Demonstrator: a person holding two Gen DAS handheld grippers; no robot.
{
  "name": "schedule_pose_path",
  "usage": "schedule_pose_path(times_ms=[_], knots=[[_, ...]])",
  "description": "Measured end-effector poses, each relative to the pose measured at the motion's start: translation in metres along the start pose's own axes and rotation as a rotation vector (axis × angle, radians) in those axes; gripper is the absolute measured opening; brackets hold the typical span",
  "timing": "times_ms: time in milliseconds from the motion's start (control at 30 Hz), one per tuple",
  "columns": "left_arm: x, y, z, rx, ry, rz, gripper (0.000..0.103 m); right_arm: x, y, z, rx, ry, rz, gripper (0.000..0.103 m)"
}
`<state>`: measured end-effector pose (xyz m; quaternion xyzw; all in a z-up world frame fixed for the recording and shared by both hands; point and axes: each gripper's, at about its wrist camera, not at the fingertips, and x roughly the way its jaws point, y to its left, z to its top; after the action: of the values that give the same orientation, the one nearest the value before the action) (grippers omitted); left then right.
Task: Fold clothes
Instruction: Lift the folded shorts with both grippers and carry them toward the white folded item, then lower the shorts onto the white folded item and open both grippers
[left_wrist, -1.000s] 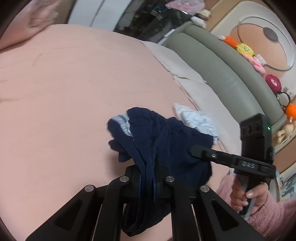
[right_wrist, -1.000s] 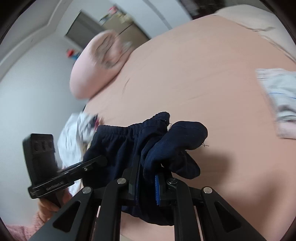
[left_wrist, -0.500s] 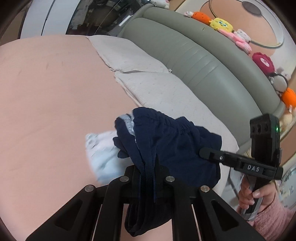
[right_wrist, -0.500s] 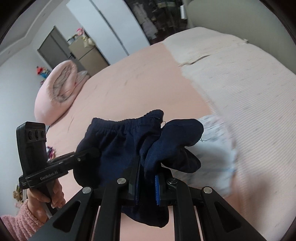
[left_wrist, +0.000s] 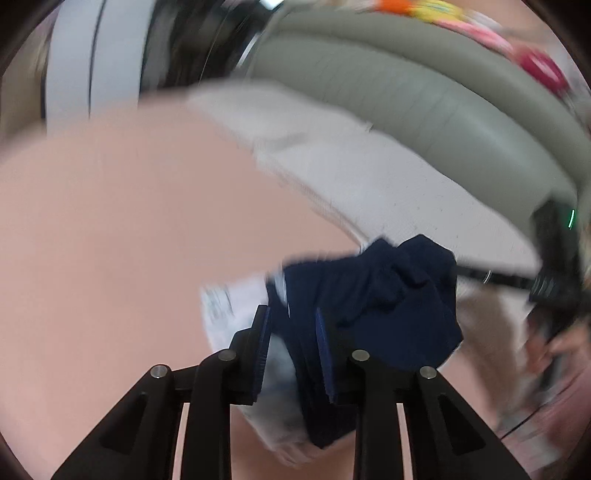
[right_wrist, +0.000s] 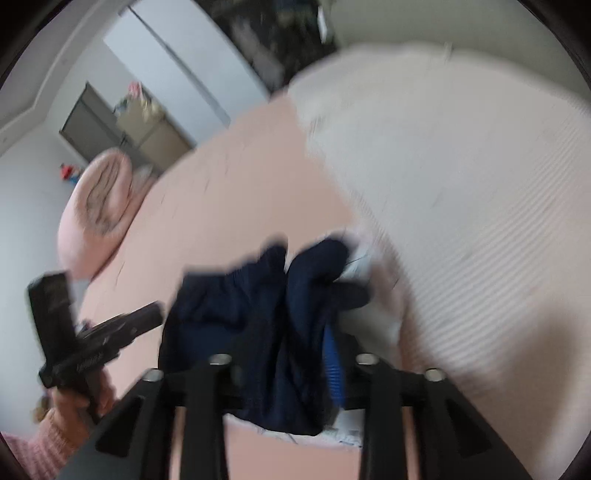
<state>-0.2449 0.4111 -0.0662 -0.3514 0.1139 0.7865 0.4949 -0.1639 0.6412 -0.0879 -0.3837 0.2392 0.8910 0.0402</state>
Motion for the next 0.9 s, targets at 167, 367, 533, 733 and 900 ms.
schedule_pose_path(times_ms=[167, 367, 533, 733, 900], knots=[[0.041, -0.042, -0.001, 0.250, 0.044, -0.057, 0.022, 0.000, 0.050, -0.006, -0.181, -0.050, -0.026, 0.057], [0.063, -0.031, -0.016, 0.350, 0.150, -0.050, 0.022, 0.056, 0.034, -0.021, -0.275, 0.217, -0.071, 0.038], [0.049, -0.015, -0.015, 0.323, 0.135, 0.003, 0.048, 0.025, -0.003, -0.015, -0.189, 0.185, -0.145, 0.038], [0.050, -0.038, -0.001, 0.325, 0.019, 0.023, 0.054, 0.001, 0.020, -0.018, -0.205, 0.117, -0.081, 0.043], [0.089, -0.038, -0.013, 0.381, 0.121, 0.058, 0.054, 0.049, 0.034, -0.028, -0.302, 0.196, -0.098, 0.044]])
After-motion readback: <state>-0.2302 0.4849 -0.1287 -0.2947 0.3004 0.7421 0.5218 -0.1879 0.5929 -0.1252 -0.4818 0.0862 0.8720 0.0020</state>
